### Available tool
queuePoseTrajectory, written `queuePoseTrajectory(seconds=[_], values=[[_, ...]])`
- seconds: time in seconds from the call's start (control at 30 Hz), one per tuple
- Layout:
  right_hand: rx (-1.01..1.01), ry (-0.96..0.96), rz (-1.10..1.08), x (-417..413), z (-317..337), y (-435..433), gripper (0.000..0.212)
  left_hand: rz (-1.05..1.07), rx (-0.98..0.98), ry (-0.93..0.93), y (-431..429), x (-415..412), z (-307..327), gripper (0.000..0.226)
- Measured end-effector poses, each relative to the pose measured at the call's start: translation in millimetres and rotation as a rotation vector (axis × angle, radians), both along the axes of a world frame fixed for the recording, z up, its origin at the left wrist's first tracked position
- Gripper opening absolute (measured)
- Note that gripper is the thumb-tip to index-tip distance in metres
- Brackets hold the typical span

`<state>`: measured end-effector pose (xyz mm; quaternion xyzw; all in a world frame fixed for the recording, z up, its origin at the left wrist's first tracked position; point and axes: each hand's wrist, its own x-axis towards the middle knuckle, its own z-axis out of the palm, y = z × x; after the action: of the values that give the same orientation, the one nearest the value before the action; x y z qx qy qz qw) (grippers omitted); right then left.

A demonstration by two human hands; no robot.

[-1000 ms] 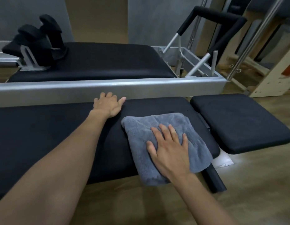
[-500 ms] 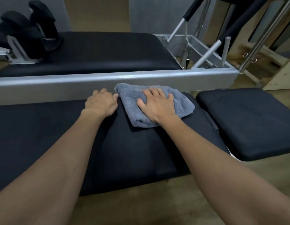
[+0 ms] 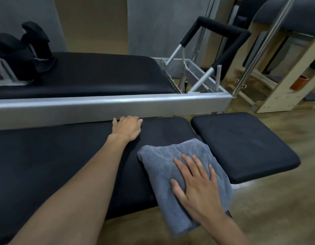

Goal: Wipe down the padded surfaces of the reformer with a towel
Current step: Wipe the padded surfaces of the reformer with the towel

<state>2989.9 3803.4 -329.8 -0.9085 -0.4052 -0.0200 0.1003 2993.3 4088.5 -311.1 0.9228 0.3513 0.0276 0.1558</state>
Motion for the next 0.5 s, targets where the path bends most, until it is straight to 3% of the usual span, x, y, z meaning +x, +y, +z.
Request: queuePoseTrajectory(seconds=[0.13,0.33,0.5], values=[[0.003,0.021,-0.062,53.5,5.0,65.7,0.072,0.02,0.048,-0.051,9.6,10.0,-10.9,0.047],[0.036,0.055,-0.1,137.6,2.3,153.7,0.061,-0.034,-0.01,0.037,27.0,18.5,-13.7,0.05],[0.04,0.027,-0.061,133.0,12.3,143.8,0.053,-0.032,0.072,0.046,13.0,10.2,-10.9,0.049]])
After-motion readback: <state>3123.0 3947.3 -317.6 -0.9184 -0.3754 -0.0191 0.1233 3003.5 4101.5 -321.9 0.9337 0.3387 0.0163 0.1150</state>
